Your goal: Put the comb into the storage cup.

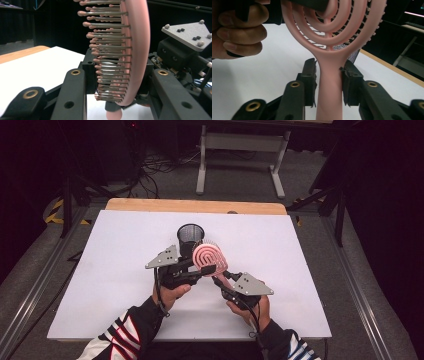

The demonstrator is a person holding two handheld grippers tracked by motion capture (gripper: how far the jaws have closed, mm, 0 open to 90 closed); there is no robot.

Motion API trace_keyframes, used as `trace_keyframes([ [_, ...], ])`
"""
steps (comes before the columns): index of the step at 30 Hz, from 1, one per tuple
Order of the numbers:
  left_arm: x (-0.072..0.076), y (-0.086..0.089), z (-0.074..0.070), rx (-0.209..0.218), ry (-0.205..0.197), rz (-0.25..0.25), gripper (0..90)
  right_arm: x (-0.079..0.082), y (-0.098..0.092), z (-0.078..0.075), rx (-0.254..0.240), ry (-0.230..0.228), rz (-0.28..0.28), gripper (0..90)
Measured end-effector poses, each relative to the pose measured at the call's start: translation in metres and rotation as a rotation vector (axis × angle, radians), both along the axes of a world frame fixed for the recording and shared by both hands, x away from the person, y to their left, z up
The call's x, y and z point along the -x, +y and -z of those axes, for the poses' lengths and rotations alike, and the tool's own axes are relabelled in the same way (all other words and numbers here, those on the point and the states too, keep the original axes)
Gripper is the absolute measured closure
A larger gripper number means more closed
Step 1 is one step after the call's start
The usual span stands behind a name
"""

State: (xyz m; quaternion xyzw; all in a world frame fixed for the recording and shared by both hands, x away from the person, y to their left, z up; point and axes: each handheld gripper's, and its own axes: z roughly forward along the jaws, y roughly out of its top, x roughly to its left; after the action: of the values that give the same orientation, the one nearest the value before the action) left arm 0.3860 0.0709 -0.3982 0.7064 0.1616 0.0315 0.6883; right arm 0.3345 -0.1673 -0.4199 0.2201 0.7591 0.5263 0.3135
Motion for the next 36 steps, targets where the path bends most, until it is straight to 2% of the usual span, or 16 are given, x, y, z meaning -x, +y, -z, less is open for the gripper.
trace_keyframes([
  [14,-0.003,-0.002,-0.006,-0.012,-0.021,-0.034,64.1,0.006,-0.014,-0.004,-0.033,-0.008,0.020,54.4],
  [17,-0.003,-0.001,-0.006,-0.016,-0.025,-0.042,64.2,0.008,-0.019,-0.004,-0.022,-0.018,0.024,50.1],
  [22,-0.005,0.002,-0.010,-0.022,-0.033,-0.054,64.2,0.011,-0.025,-0.004,-0.004,-0.033,0.032,46.0],
  [36,-0.008,0.016,-0.024,-0.016,-0.053,-0.091,64.2,0.013,-0.052,-0.004,-0.043,-0.025,0.087,30.6],
])
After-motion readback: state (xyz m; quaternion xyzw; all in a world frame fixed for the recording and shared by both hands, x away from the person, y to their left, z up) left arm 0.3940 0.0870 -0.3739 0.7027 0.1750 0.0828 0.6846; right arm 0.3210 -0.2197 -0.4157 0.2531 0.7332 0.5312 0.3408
